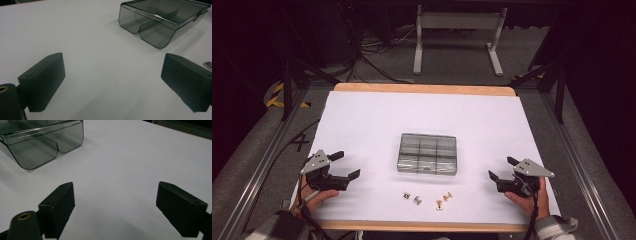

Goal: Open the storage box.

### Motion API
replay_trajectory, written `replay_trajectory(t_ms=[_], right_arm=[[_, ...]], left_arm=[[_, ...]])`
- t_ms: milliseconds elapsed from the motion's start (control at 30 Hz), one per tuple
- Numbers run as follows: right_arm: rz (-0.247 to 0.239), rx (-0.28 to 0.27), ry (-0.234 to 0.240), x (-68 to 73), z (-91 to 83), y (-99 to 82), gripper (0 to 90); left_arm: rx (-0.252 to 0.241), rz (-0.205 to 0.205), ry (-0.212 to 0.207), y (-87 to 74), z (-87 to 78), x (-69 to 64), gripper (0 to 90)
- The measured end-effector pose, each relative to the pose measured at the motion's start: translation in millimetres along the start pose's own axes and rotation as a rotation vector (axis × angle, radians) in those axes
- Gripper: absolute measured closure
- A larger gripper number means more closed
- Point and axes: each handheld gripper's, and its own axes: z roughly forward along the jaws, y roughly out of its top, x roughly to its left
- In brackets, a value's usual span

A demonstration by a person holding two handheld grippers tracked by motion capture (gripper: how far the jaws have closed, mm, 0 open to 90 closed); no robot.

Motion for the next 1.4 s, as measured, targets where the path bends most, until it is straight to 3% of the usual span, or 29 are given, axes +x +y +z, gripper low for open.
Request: replay_trajectory(t_ms=[467,700,867,967,1000,1067,1133,1200,1300,1333,1400], right_arm=[[-0.021,0.017,-0.003,2.4,1.5,1.0,19.0],[0.000,0.026,0.002,-1.4,3.2,3.8,22.3],[-0.014,0.020,0.046,6.8,5.6,13.0,27.0],[-0.039,0.018,0.086,16.1,8.8,22.7,29.4],[-0.039,0.018,0.086,16.1,8.8,22.7,29.4],[-0.069,0.011,0.119,24.5,12.1,32.0,31.7],[-0.098,0.009,0.140,32.1,14.4,40.9,33.8],[-0.095,0.006,0.184,37.7,17.2,48.5,35.6],[-0.108,0.023,0.203,43.6,20.7,56.7,36.5],[-0.106,0.030,0.232,45.8,22.8,60.8,37.8],[-0.121,0.050,0.236,51.0,25.9,65.3,39.5]], left_arm=[[0.033,0.006,-0.014,1.9,3.1,0.5,10.3],[0.056,0.038,-0.028,5.3,6.3,-6.3,12.4],[0.077,0.055,-0.057,12.7,13.4,-11.3,16.7],[0.065,0.040,-0.108,20.7,17.8,-15.8,24.8],[0.065,0.040,-0.108,20.7,17.8,-15.8,28.0],[0.060,0.078,-0.116,30.0,22.6,-21.9,30.1],[0.067,0.085,-0.133,36.4,28.2,-25.3,36.2],[0.082,0.107,-0.129,42.2,36.6,-28.5,40.5],[0.099,0.124,-0.139,47.3,48.0,-31.3,45.1],[0.110,0.135,-0.128,49.2,52.7,-31.9,49.9],[0.117,0.131,-0.142,52.1,62.7,-31.2,55.8]])
